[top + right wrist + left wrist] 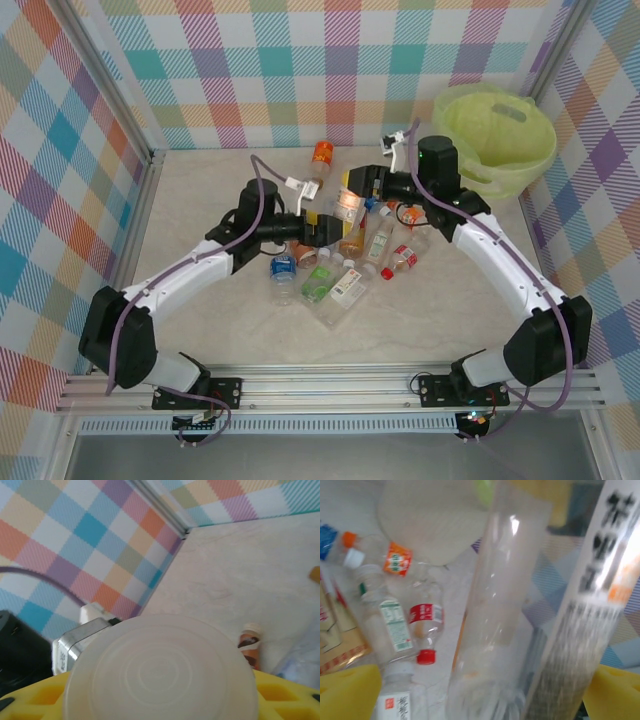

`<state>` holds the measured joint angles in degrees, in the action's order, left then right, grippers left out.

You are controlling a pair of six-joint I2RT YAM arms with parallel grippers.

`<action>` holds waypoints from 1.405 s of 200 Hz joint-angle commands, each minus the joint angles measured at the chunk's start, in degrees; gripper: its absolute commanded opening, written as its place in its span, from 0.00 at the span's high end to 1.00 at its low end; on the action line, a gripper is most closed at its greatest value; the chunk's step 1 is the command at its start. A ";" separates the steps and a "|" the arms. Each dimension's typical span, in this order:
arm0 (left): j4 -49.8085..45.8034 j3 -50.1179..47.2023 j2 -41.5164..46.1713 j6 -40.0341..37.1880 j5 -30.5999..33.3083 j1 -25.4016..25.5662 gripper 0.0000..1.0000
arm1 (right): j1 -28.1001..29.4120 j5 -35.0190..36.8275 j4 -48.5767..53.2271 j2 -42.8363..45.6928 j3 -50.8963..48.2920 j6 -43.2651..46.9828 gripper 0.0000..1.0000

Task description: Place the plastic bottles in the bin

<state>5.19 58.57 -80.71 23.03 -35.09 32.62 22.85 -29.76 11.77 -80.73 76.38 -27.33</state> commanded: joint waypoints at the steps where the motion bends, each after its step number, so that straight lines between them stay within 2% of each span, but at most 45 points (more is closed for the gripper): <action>1: 0.54 -5.54 6.22 3.37 20.66 0.08 0.00 | -0.33 10.92 7.62 1.36 8.17 10.04 0.52; 23: -1.00 -10.57 11.24 5.00 31.54 -0.14 0.00 | -1.77 22.06 8.46 1.30 12.91 14.99 0.52; 51: -2.89 -16.24 17.06 7.34 39.45 -0.67 0.00 | -4.46 34.91 3.45 1.27 16.90 19.50 0.52; 82: -4.34 -21.21 22.08 10.25 42.24 -2.25 0.00 | -8.36 45.90 -6.77 1.21 16.88 23.33 0.51; 109: -11.84 -21.81 23.19 16.34 47.81 -4.00 0.00 | -12.99 51.69 -13.47 -0.21 15.93 24.52 0.50; 148: -12.36 -23.82 23.29 19.73 46.02 -5.89 0.00 | -18.53 59.73 -19.64 -4.65 14.34 28.89 0.49; 170: -12.47 -24.12 22.95 20.25 46.02 -6.40 0.00 | -21.75 57.51 -14.59 -8.60 15.20 24.86 0.49; 198: -13.76 -23.60 22.04 20.74 44.68 -7.20 0.00 | -24.99 46.67 0.71 -16.27 22.47 18.25 0.47; 237: -16.06 -23.84 21.55 20.62 43.23 -7.74 0.00 | -27.52 34.77 11.96 -23.27 29.78 13.15 0.43; 281: -17.40 -23.07 18.64 20.61 40.29 -8.45 0.00 | -27.69 34.83 20.12 -27.42 35.21 10.91 0.31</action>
<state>-9.98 34.96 -60.38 42.96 7.53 25.06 -4.80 7.38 26.13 -107.94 107.53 -13.50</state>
